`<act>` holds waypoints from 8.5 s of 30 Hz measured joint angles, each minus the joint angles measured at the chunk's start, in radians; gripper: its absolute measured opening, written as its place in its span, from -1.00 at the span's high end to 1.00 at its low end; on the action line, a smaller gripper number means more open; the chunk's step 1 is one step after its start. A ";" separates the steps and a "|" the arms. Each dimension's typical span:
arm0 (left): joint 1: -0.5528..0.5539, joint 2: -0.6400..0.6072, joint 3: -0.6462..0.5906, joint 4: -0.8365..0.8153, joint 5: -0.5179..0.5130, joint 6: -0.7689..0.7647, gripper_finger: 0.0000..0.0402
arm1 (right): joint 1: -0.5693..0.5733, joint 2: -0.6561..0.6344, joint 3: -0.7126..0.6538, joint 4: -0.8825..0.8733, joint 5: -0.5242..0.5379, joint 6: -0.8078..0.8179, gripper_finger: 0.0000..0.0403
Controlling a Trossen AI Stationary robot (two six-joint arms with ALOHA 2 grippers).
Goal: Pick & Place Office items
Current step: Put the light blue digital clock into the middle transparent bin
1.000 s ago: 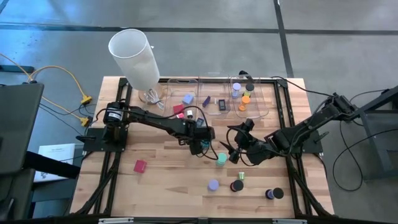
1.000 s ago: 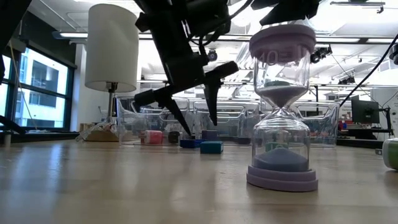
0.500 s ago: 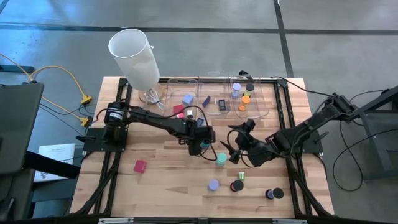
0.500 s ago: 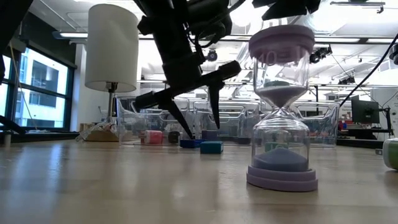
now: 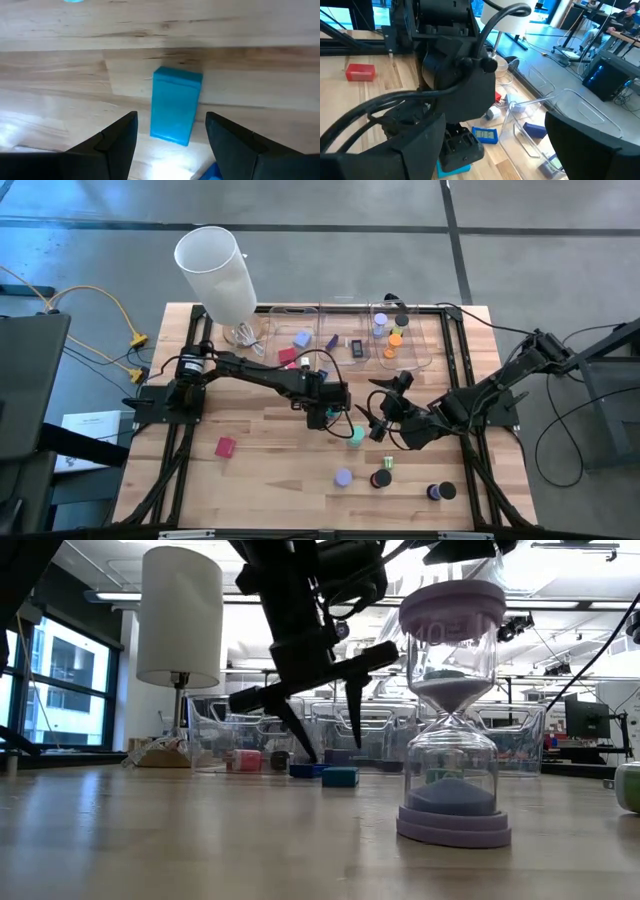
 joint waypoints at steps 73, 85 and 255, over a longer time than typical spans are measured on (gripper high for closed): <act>0.035 0.145 0.086 -0.211 0.042 -0.266 -0.13 | -0.003 0.000 0.000 0.059 -0.072 -0.020 -0.65; 0.033 0.145 0.084 -0.209 0.043 -0.282 -0.13 | -0.003 0.000 0.000 0.059 -0.072 -0.019 -0.65; 0.418 -0.016 0.083 0.010 0.161 -1.758 0.27 | 0.179 0.010 0.000 0.262 -0.050 -0.019 -0.65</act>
